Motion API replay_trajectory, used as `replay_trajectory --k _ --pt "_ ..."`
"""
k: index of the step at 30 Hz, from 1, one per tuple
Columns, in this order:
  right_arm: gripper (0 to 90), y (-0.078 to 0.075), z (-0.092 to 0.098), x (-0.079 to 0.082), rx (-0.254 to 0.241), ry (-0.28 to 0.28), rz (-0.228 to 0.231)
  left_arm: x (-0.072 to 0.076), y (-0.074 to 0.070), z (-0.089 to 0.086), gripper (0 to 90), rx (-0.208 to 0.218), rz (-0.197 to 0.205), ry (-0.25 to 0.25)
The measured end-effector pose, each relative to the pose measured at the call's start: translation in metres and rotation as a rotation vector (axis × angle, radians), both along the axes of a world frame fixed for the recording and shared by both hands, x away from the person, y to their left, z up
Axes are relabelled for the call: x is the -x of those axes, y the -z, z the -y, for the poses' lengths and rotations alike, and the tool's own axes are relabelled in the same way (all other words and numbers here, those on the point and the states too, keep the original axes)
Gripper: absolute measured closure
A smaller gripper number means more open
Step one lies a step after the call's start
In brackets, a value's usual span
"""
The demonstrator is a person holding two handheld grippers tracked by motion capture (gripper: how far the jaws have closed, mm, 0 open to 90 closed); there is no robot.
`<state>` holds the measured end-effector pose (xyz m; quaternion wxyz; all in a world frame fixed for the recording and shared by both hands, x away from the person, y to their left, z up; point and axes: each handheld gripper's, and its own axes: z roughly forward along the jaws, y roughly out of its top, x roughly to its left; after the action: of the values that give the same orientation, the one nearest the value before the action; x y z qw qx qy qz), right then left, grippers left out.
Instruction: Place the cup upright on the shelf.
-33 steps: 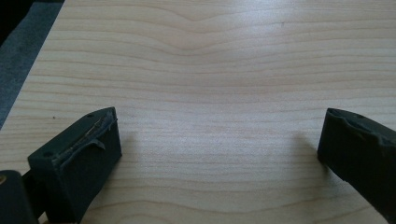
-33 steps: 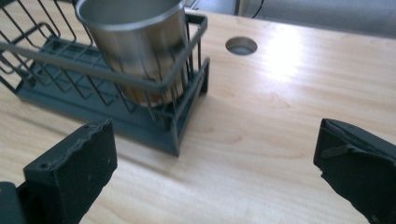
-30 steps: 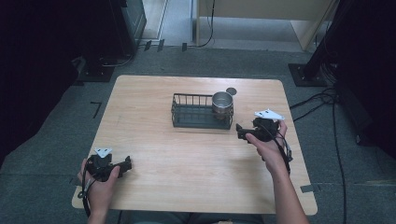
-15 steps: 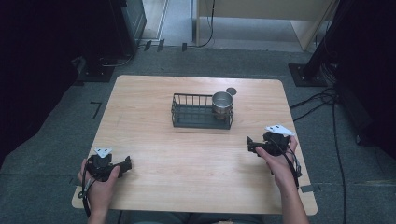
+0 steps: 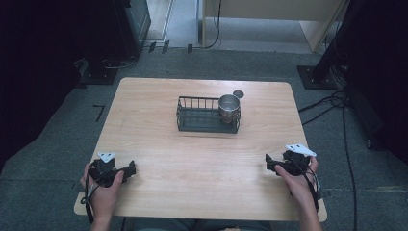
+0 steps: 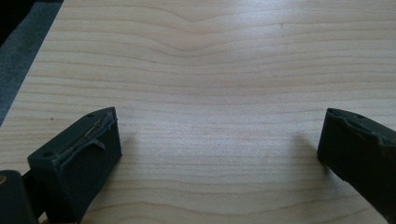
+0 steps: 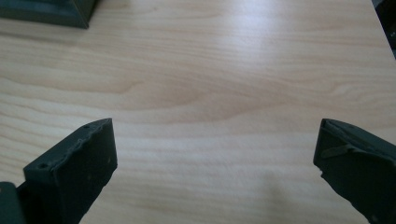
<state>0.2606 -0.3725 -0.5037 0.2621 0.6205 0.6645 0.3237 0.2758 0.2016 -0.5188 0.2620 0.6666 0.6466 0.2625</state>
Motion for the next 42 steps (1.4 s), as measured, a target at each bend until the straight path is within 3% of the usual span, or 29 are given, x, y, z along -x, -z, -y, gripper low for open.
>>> replay_trajectory --k 19,42 --pt "0.0 0.020 0.037 0.037 0.004 0.086 -0.044 0.000 0.000 0.000 0.0 0.000 -0.001 0.001" --pt "0.0 0.025 0.048 0.053 0.029 0.116 -0.063 0.000 0.000 0.000 0.0 0.000 0.000 0.000"
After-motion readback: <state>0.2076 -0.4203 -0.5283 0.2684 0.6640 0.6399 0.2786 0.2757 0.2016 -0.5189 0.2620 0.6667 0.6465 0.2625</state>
